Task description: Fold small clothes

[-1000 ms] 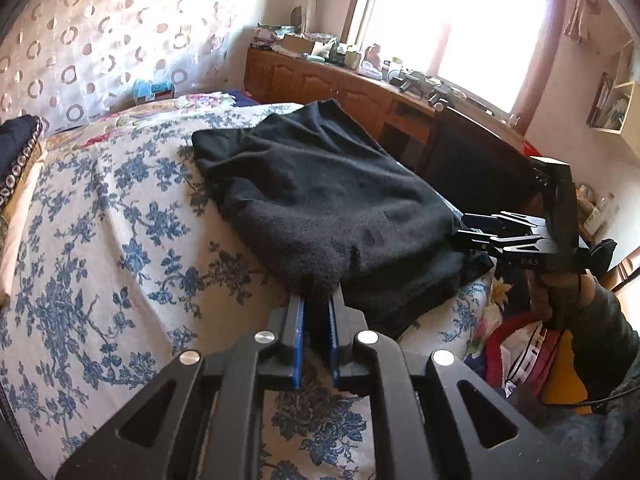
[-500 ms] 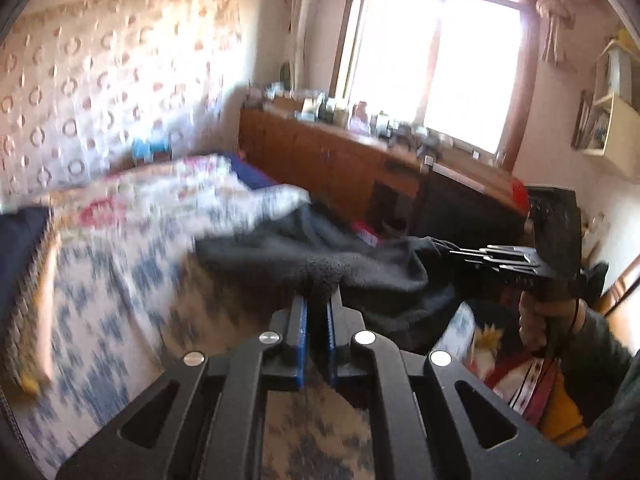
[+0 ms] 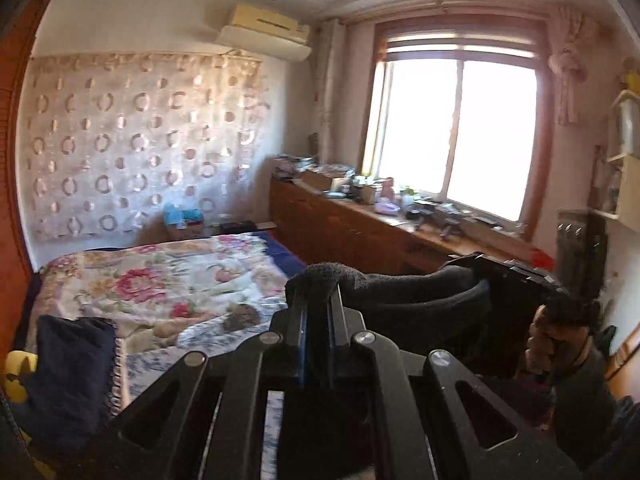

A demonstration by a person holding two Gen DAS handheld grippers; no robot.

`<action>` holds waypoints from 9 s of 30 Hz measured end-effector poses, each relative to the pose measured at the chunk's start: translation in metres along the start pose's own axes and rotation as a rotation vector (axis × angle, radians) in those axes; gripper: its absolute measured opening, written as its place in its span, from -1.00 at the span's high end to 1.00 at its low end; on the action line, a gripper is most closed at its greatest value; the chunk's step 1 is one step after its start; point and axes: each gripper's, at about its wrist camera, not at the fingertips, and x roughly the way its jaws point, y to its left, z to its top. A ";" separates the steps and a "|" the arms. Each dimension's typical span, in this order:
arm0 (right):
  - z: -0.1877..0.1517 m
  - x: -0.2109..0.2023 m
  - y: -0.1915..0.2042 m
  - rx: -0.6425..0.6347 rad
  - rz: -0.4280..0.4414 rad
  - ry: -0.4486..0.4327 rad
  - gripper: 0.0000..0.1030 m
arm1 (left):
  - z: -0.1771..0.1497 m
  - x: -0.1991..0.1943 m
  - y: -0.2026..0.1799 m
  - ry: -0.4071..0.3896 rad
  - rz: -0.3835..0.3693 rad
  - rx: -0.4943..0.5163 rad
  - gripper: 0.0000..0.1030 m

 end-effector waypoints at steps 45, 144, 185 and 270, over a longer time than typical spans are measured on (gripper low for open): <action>-0.216 0.081 0.026 0.051 0.063 0.476 0.86 | -0.259 -0.002 0.033 0.416 0.152 -0.083 0.66; -0.100 0.289 -0.058 -0.048 0.003 0.373 -0.15 | -0.128 0.157 0.146 0.303 0.189 -0.129 0.29; -0.130 0.346 -0.087 0.061 0.027 0.508 0.82 | -0.164 0.241 0.185 0.508 0.258 -0.179 0.20; -0.016 0.258 0.060 -0.157 0.197 0.217 0.82 | -0.068 0.006 0.135 0.025 0.267 -0.124 0.90</action>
